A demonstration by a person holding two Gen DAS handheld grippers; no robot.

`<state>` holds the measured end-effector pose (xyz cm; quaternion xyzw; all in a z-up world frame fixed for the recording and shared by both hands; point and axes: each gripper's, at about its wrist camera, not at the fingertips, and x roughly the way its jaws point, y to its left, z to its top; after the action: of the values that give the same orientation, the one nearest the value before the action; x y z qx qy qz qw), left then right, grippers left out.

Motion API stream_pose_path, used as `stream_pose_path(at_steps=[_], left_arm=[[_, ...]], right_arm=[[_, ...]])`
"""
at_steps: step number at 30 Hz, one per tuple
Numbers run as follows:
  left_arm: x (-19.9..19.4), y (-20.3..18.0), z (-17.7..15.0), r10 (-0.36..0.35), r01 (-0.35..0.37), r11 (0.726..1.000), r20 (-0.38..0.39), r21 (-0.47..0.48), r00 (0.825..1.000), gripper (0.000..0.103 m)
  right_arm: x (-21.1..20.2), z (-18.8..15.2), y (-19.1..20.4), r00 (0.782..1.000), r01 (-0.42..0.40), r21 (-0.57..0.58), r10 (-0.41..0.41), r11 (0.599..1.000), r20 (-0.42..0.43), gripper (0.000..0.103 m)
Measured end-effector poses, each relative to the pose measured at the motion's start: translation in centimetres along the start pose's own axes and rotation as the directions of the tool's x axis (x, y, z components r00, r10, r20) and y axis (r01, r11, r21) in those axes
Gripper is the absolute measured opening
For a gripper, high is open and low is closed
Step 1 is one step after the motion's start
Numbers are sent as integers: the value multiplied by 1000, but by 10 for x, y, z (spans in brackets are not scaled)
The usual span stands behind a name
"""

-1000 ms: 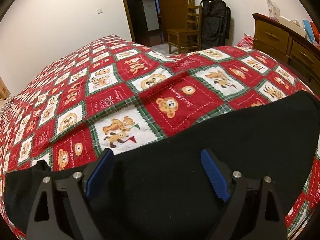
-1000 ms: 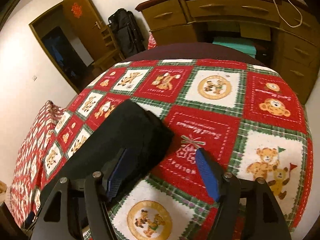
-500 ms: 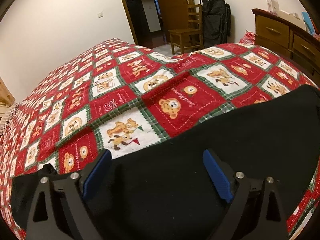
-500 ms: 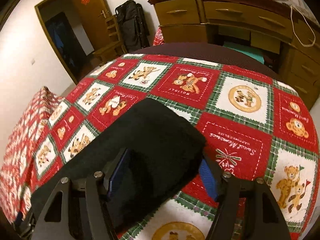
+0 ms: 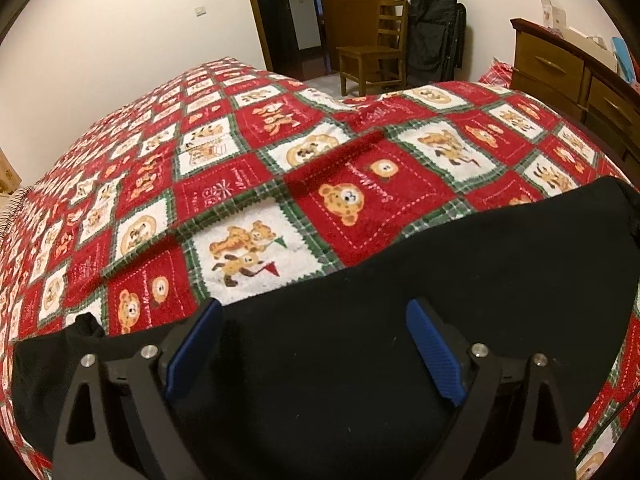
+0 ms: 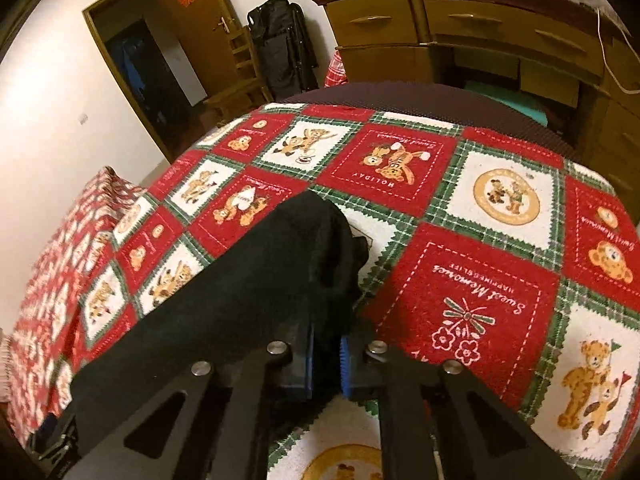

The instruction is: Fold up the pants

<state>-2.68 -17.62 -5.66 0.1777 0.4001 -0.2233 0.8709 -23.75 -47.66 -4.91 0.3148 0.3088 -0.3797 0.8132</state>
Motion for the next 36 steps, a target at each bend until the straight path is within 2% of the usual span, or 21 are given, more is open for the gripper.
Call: stream_pose_path(at_steps=[9, 14, 18, 21, 24, 27, 30, 36], left_arm=[[-3, -1, -1, -2, 2, 1000, -6, 13, 1000, 95], [-2, -2, -1, 0, 0, 1000, -9, 14, 1000, 95], [-2, -2, -2, 3, -3, 1000, -9, 18, 1000, 95], [-3, 1, 0, -12, 13, 1000, -18, 17, 1000, 95], [-7, 14, 2, -71, 71, 997, -30, -18, 997, 95], [-13, 30, 2, -89, 88, 995, -24, -38, 996, 95], [-21, 46, 3, -87, 86, 994, -2, -64, 996, 95], [-23, 64, 2, -84, 85, 991, 11, -101, 996, 95]], right_arm=[[-6, -2, 6, 1000, 10, -29, -9, 1000, 25, 9], [-18, -4, 16, 997, 13, -90, -6, 996, 76, 9], [-22, -4, 22, 996, 19, -136, -8, 991, 84, 9], [-36, -1, 30, 994, -9, -163, 27, 987, 107, 9], [-61, -1, 52, 985, -52, -235, 88, 971, 147, 9], [-86, -9, 84, 972, -82, -341, 150, 937, 179, 9], [-104, -24, 117, 957, -113, -450, 218, 886, 190, 9], [-119, -76, 184, 928, -183, -644, 348, 743, 138, 9]])
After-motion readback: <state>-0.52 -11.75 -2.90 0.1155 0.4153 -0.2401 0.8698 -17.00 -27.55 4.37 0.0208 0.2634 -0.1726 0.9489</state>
